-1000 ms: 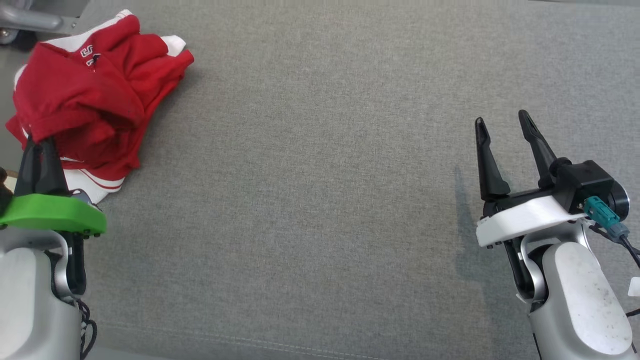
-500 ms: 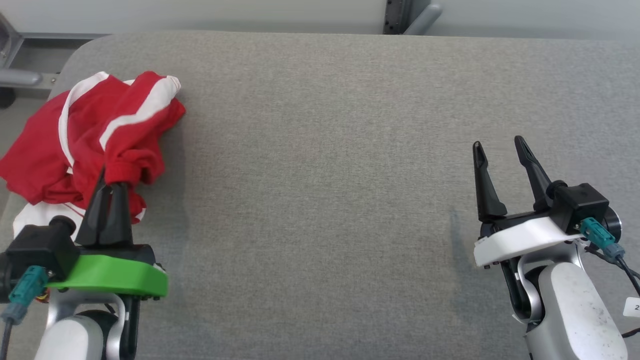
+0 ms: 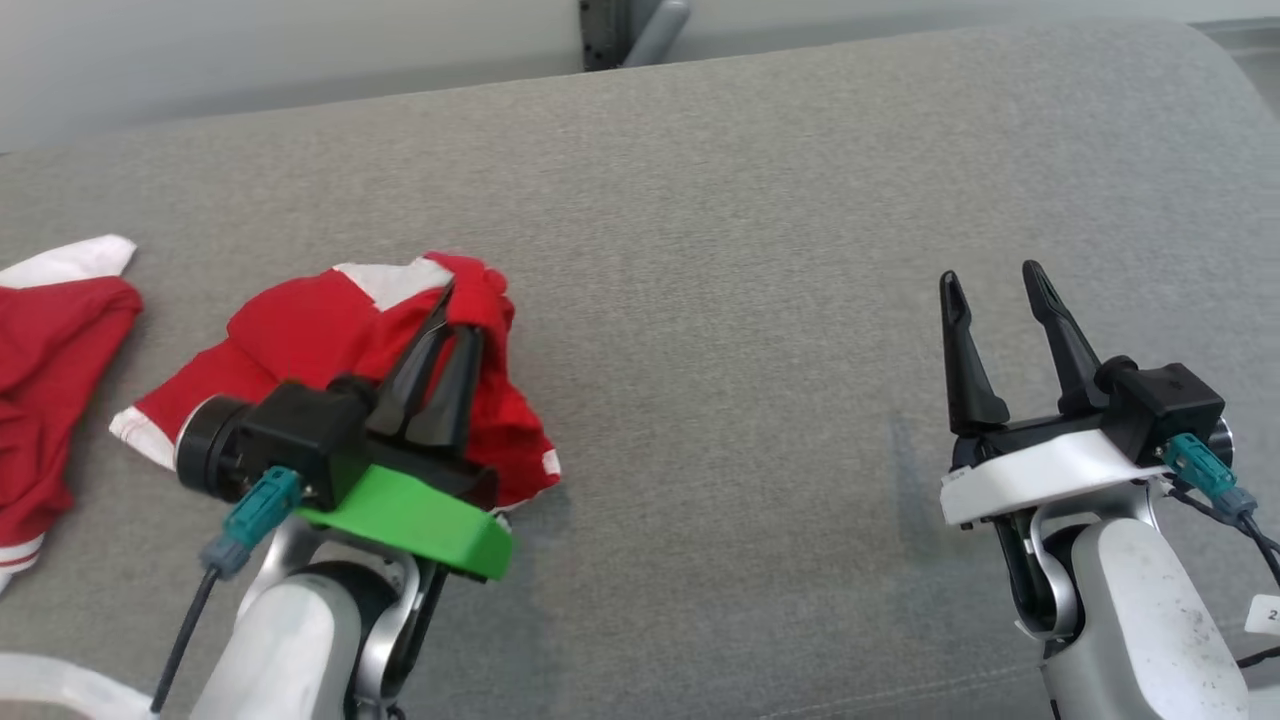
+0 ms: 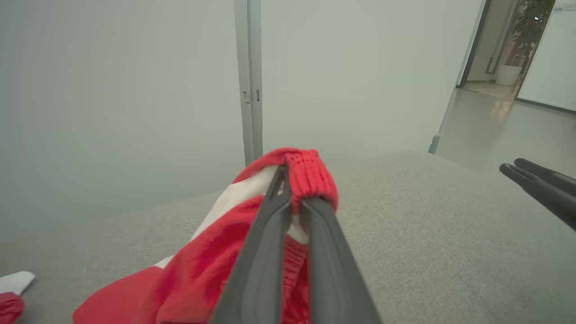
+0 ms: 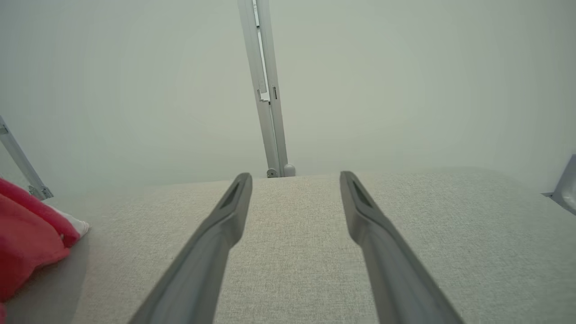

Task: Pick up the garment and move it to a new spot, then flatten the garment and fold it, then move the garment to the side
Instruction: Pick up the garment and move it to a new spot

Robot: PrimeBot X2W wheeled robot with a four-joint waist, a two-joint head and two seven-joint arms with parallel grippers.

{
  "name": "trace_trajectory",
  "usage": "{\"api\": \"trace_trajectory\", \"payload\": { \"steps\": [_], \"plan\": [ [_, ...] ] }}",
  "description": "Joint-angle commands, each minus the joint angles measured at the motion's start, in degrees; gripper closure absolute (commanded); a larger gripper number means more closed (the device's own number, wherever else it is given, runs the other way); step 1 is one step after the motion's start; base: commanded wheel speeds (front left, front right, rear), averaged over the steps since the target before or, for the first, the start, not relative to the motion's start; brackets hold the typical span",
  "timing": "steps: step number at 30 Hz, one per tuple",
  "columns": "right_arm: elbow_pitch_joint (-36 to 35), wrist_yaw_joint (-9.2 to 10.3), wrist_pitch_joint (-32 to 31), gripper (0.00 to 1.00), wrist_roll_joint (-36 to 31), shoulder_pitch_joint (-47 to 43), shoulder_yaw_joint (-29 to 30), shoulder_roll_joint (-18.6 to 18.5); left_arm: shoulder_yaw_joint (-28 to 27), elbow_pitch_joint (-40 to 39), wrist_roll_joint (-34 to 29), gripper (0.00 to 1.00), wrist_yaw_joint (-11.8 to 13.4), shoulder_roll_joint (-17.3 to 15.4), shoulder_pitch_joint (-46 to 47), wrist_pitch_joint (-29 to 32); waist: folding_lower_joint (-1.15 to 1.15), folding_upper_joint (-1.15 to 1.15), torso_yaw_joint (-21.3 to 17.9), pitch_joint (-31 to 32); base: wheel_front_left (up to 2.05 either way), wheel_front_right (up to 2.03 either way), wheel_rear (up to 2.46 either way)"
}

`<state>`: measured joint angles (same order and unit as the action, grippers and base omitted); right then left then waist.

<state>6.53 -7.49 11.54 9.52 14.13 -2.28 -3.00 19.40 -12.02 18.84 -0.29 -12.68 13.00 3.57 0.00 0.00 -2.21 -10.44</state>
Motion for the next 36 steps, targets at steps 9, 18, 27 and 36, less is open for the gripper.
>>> {"api": "trace_trajectory", "payload": {
  "steps": [9,18,27,36],
  "plan": [
    [0.8,0.00,2.3,0.00,4.0,2.3,-1.0,0.1,6.7,4.0,-1.6,1.00,-3.6,4.8,12.2,1.0,0.00,0.00,-17.3,-8.8,0.00,0.00,0.00],
    [2.7,0.00,3.8,0.00,8.1,3.1,-2.1,0.1,8.3,14.5,0.0,1.00,-4.8,6.0,17.5,0.5,0.00,0.00,-22.4,-14.4,0.00,0.00,0.00],
    [2.6,0.00,3.7,0.00,8.4,3.8,-1.1,0.1,8.9,21.4,-1.0,0.00,-5.0,5.5,19.7,-2.6,0.00,0.00,-20.2,-14.7,0.00,0.00,0.00],
    [2.8,0.00,3.7,0.00,5.2,3.7,0.7,0.0,6.0,22.6,0.3,0.00,-3.1,4.8,17.6,-9.1,0.00,0.00,-13.7,-10.6,0.00,0.00,0.00]
  ]
}}
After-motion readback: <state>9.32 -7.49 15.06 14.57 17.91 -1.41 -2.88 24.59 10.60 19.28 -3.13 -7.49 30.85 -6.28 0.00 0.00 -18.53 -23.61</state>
